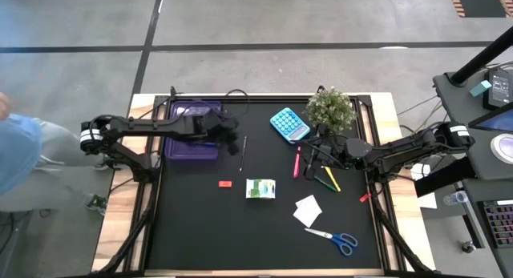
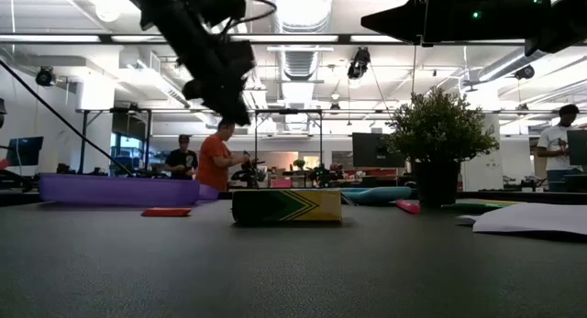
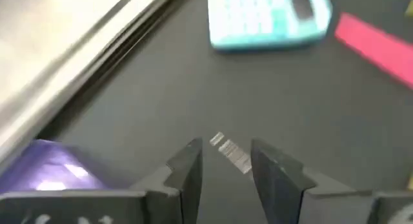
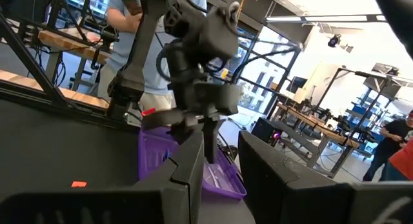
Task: Pack school essentials
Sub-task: Put the blue pencil into the purple supply box
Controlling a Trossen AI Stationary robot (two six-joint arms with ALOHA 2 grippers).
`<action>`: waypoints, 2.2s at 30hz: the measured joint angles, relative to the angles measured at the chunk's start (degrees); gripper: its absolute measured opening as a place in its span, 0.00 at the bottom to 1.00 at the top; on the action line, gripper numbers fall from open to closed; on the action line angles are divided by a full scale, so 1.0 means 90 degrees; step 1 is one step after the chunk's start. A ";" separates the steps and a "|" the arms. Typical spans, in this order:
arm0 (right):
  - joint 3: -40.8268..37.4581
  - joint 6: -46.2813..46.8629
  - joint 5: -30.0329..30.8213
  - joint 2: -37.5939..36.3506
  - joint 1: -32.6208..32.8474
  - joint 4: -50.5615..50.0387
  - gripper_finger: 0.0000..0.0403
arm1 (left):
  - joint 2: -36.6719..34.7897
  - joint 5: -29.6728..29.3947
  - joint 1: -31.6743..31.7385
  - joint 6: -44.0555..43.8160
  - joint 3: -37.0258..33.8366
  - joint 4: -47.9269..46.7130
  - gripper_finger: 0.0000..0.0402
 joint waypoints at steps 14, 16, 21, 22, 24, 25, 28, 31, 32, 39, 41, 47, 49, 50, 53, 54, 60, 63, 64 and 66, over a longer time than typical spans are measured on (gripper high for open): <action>0.0000 -0.0033 0.0000 0.0000 0.0002 0.0000 0.21 | 0.1634 0.0052 -0.0121 -0.2367 0.0568 0.0679 0.18; 0.0000 -0.0037 0.0000 0.0000 0.0002 0.0000 0.21 | 0.2019 0.0052 -0.0123 -0.2351 0.0990 0.0227 0.16; 0.0000 -0.0051 0.0000 0.0000 0.0001 0.0000 0.21 | 0.2802 0.0045 -0.0123 -0.2368 0.1848 -0.1038 0.14; 0.0000 -0.0051 0.0000 0.0000 0.0002 0.0000 0.21 | 0.2903 0.0057 -0.0124 -0.2427 0.1916 -0.1183 0.14; 0.0000 -0.0057 0.0000 0.0000 0.0000 0.0000 0.21 | 0.3048 0.0087 -0.0142 -0.2654 0.1973 -0.1423 0.14; 0.0000 -0.0062 -0.0001 0.0000 0.0002 -0.0001 0.21 | 0.3075 0.0103 -0.0161 -0.2777 0.1984 -0.1461 0.14; 0.0000 -0.0104 0.0000 0.0000 0.0002 -0.0002 0.21 | 0.3087 0.0234 -0.0279 -0.2986 0.1993 -0.1500 0.14; 0.0000 -0.0141 0.0000 0.0000 0.0001 -0.0002 0.21 | 0.3082 0.0273 -0.0429 -0.3004 0.1949 -0.1525 0.16; 0.0000 -0.0141 0.0000 0.0000 0.0002 -0.0002 0.21 | 0.3078 0.0275 -0.0466 -0.3004 0.1933 -0.1527 0.17; 0.0000 -0.0164 0.0000 0.0000 0.0000 -0.0002 0.21 | 0.3228 0.0077 -0.0477 -0.3179 0.1902 -0.1501 0.32; 0.0000 -0.0162 0.0000 0.0000 0.0002 -0.0004 0.21 | 0.3293 0.0077 -0.0474 -0.3179 0.1892 -0.1499 0.35; 0.0000 -0.0153 -0.0002 0.0000 0.0002 -0.0002 0.21 | 0.3499 0.0050 -0.0355 -0.3174 0.1885 -0.1446 0.36; 0.0000 -0.0151 -0.0001 0.0000 0.0001 -0.0002 0.21 | 0.3548 0.0059 -0.0319 -0.3174 0.1892 -0.1435 0.36; 0.0000 -0.0151 0.0000 0.0000 0.0001 -0.0002 0.21 | 0.3593 0.0052 -0.0315 -0.3176 0.1902 -0.1423 0.36; 0.0000 -0.0148 0.0000 0.0000 0.0002 -0.0002 0.21 | 0.3670 0.0060 -0.0288 -0.3176 0.1916 -0.1423 0.36; 0.0000 -0.0146 -0.0001 0.0000 0.0002 -0.0002 0.21 | 0.3670 0.0062 -0.0284 -0.3176 0.1914 -0.1423 0.36; 0.0000 -0.0148 -0.0002 0.0000 0.0002 -0.0002 0.21 | 0.3665 0.0086 -0.0277 -0.3174 0.1904 -0.1407 0.33; 0.0000 -0.0148 -0.0002 0.0000 0.0001 -0.0002 0.21 | 0.3665 0.0114 -0.0277 -0.3162 0.1904 -0.1388 0.27; 0.0000 -0.0148 -0.0002 0.0000 0.0000 -0.0002 0.21 | 0.3667 0.0121 -0.0277 -0.3149 0.1904 -0.1384 0.24; 0.0000 -0.0148 -0.0002 0.0000 0.0002 -0.0002 0.21 | 0.3670 0.0149 -0.0277 -0.3134 0.1900 -0.1381 0.19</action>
